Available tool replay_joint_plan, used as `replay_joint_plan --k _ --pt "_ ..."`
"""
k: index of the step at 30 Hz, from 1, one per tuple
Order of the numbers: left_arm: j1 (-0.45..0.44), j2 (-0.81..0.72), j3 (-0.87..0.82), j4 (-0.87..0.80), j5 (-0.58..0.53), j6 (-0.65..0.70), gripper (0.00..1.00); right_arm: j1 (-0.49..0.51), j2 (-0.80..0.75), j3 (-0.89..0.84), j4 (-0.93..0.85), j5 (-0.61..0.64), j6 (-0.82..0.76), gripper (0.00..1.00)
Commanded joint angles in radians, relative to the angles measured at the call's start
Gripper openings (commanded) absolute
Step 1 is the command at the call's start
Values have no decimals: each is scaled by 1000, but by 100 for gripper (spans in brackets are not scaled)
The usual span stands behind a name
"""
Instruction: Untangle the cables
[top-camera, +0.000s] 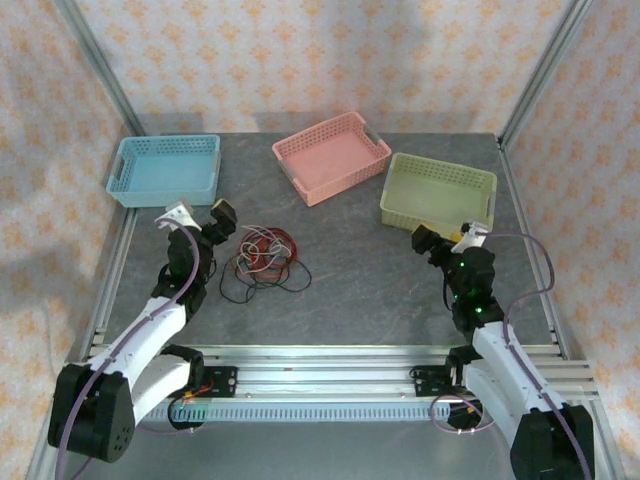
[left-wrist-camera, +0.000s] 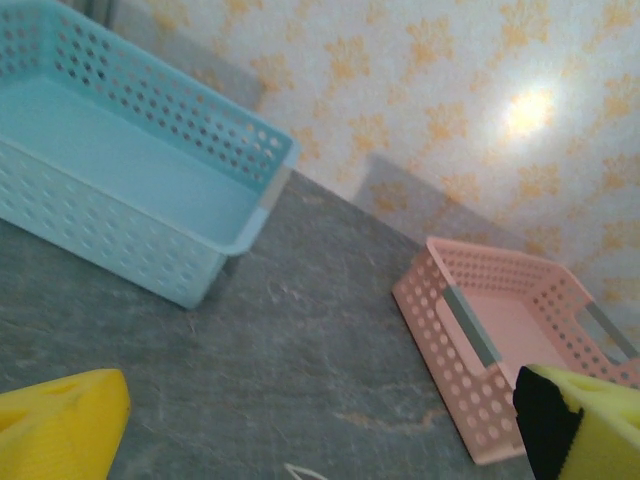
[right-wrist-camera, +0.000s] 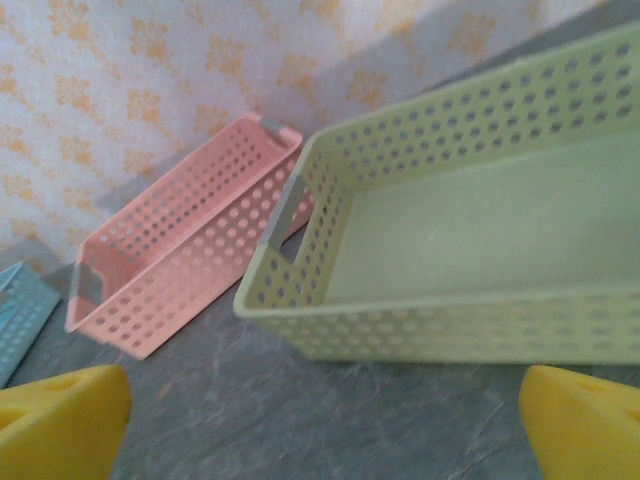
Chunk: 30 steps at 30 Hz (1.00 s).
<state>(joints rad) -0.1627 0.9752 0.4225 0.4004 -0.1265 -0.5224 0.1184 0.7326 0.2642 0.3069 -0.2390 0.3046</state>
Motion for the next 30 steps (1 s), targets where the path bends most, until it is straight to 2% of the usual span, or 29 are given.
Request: replay_joint_plan --k 1,6,9,16,21,25,30 --pt "-51 52 64 -75 55 -30 99 9 22 45 -47 -128 81 100" --pt "-169 161 164 -96 44 10 99 25 98 110 -101 -130 153 100" --pt "-224 244 220 -91 73 14 99 48 151 197 -207 -36 196 100" --pt "-298 458 381 -80 169 12 99 54 358 436 -377 52 214 100" --pt "-321 558 482 -80 210 20 99 54 522 599 -458 113 223 100" --pt "-322 609 552 -87 241 16 99 54 673 750 -598 179 250 95" --pt "-338 626 606 -101 248 60 99 80 812 885 -700 228 241 94"
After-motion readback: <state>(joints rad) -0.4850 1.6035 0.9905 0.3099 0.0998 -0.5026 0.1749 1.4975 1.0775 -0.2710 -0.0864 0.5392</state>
